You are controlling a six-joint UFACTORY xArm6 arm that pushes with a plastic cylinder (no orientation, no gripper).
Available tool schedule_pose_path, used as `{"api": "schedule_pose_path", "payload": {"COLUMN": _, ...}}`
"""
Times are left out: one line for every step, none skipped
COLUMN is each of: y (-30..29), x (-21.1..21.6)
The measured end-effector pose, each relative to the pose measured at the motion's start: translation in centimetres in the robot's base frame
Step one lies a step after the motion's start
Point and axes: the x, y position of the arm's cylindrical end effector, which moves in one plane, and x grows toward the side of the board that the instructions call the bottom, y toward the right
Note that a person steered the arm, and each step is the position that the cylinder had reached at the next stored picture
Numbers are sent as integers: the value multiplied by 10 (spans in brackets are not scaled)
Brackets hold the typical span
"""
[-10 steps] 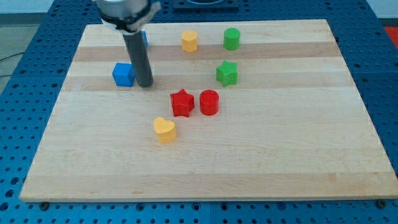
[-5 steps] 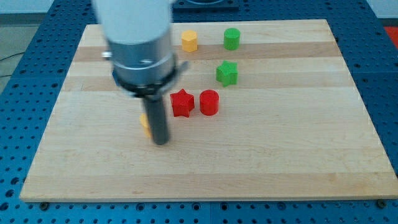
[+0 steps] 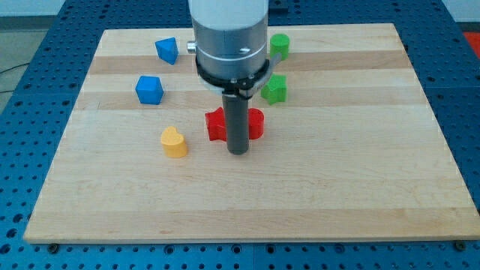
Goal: Push the red circle to the bottom of the green star
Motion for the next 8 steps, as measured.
{"api": "schedule_pose_path", "payload": {"y": -12, "x": -13}}
{"api": "schedule_pose_path", "payload": {"y": -61, "x": -17}}
{"api": "schedule_pose_path", "payload": {"y": -19, "x": -25}}
{"api": "schedule_pose_path", "payload": {"y": -26, "x": -61}}
{"api": "schedule_pose_path", "payload": {"y": -22, "x": -46}}
{"api": "schedule_pose_path", "payload": {"y": -9, "x": -26}}
{"api": "schedule_pose_path", "payload": {"y": -3, "x": -31}}
{"api": "schedule_pose_path", "payload": {"y": 16, "x": -31}}
